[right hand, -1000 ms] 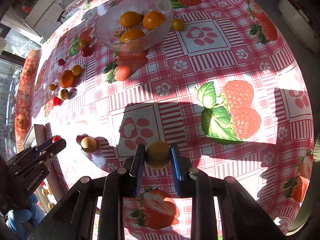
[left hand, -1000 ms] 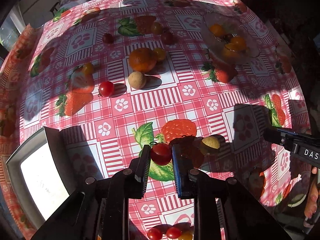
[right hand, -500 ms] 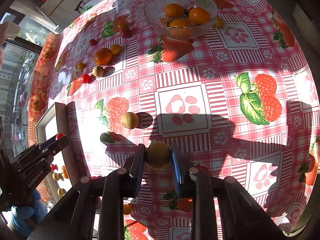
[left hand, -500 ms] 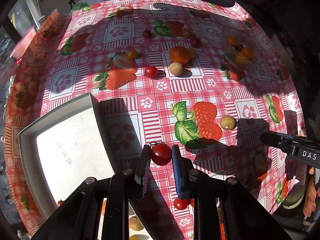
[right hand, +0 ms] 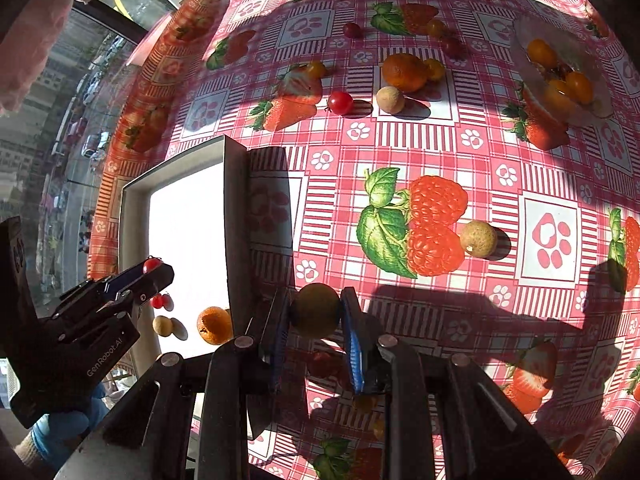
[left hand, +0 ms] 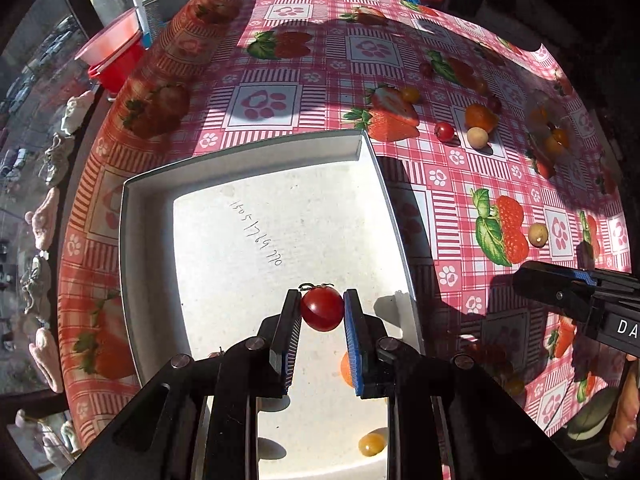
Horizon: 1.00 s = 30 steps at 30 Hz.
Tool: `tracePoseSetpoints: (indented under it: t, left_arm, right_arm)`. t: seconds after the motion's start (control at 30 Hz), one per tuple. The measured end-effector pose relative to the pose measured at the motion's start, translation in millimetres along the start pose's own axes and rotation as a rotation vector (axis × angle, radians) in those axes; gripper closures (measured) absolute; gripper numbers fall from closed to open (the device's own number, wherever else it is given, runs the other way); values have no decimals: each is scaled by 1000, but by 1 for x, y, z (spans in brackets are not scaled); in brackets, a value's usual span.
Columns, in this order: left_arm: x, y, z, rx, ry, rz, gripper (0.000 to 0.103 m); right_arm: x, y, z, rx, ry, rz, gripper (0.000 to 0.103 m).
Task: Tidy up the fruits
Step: 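Carry the tomato and yellow fruit over the white tray and open both tools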
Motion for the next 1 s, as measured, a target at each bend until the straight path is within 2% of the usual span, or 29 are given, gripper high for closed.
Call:
tracePoseSetpoints:
  t: [0.23, 0.4, 0.67, 0.87, 0.93, 0.97, 1.0]
  left_arm:
    - [-17, 18, 43, 54, -38, 46, 80]
    - [-19, 30, 58, 64, -47, 63, 80]
    - [-24, 39, 59, 62, -34, 76, 80]
    - [-27, 48, 54, 79, -13, 101, 77]
    - [-30, 48, 54, 89, -12, 99, 47]
    - [-30, 46, 54, 104, -14, 85, 23]
    - [-30, 42, 53, 120, -12, 64, 21]
  right_arm:
    - [-6, 39, 71, 21, -108, 56, 75]
    - [-6, 65, 98, -11, -163, 87, 76]
    - [-5, 94, 104, -71, -188, 131, 75]
    - [-7, 99, 101, -71, -183, 147, 74]
    - [-7, 98, 100, -67, -182, 148, 64]
    - [-5, 96, 99, -56, -179, 148, 63]
    - [-4, 95, 99, -48, -175, 148, 60]
Point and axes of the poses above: each gripper's, at about its wrist camera, not at the fingertips, and y roughly the way its jaws point, z to its left, x to its top, the point moved 2 cm from there along y, roughly the way its jaws point, and after that the axes turned 10 degrees about y, right-handed, at the moved point
